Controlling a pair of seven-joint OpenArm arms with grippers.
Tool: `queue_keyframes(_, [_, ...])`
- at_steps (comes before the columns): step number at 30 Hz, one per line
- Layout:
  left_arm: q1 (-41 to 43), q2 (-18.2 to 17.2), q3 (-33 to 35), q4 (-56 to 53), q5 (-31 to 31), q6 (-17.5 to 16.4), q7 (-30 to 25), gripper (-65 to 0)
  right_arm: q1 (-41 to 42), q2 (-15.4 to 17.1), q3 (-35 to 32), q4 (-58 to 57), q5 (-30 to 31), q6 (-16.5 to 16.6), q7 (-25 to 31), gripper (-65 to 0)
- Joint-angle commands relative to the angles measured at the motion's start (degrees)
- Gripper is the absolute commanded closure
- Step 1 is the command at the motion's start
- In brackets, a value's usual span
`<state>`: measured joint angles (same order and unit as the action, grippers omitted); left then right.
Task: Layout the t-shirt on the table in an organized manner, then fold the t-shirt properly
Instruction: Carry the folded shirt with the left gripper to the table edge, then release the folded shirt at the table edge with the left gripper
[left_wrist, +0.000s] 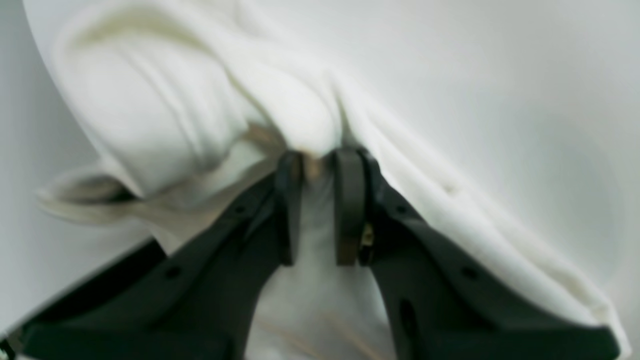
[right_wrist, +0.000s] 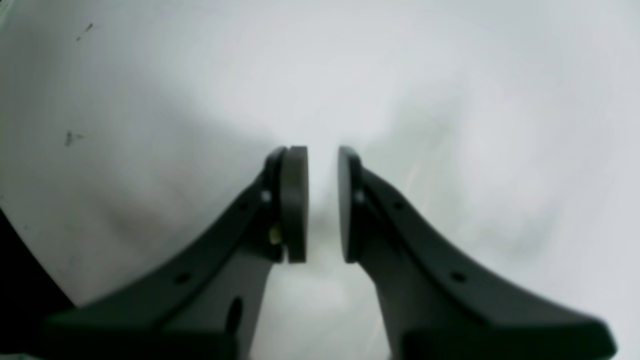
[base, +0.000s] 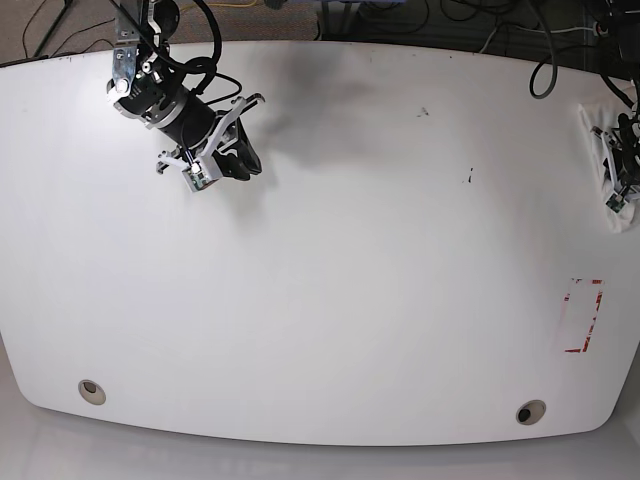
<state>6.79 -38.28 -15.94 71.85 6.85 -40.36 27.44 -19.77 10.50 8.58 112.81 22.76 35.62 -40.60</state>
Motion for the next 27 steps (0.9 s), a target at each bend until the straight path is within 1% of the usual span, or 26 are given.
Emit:
queue_keyframes(1, [-1.03, -1.32, -1.24, 3.35, -0.3, 0.36, -0.76, -10.0, 0.47, 0.44, 0.17, 1.6, 1.19, 0.21, 1.7, -9.4])
queue_keyframes(5, [-1.03, -0.97, -3.44, 7.31, -0.3, 0.36, 2.23, -10.0, -0.23, 0.44, 0.26, 1.6, 1.19, 0.21, 1.7, -9.4])
queue_keyframes(10, [-0.85, 0.96, -6.52, 13.02, -0.3, 0.36, 7.5, -10.0, -0.58, 0.62, 0.26, 2.13, 1.19, 0.21, 1.79, -9.4])
queue_keyframes(12, [-0.41, 1.49, -8.36, 15.4, -0.21, 0.36, 9.53, -10.0, -0.58, 0.62, 0.26, 2.39, 1.19, 0.21, 1.79, -9.4])
queue_keyframes(17, [4.25, 2.9, -15.57, 20.41, -0.21, 0.36, 14.36, -10.0, -0.67, 0.62, 0.26, 2.48, 1.19, 0.21, 1.7, -9.4])
queue_keyframes(20, [7.24, 5.54, -20.93, 22.61, -0.13, 0.36, 15.94, -10.0, -0.67, 0.53, 0.26, 2.48, 1.19, 0.21, 1.7, -9.4])
queue_keyframes(24, [12.69, 8.79, -26.56, 24.37, -0.13, 0.36, 16.21, -10.0, -0.67, 0.53, 0.08, 2.48, 1.19, 0.21, 1.7, -9.4])
queue_keyframes(26, [14.97, 10.81, -28.58, 24.63, -0.13, 0.36, 16.21, -10.0, -0.67, 0.44, 0.08, 2.48, 1.19, 0.21, 1.7, -9.4])
queue_keyframes(27, [16.29, 12.48, -29.9, 24.63, -0.13, 0.36, 16.21, -10.0, -0.67, 0.44, 0.08, 2.48, 1.19, 0.21, 1.7, -9.4])
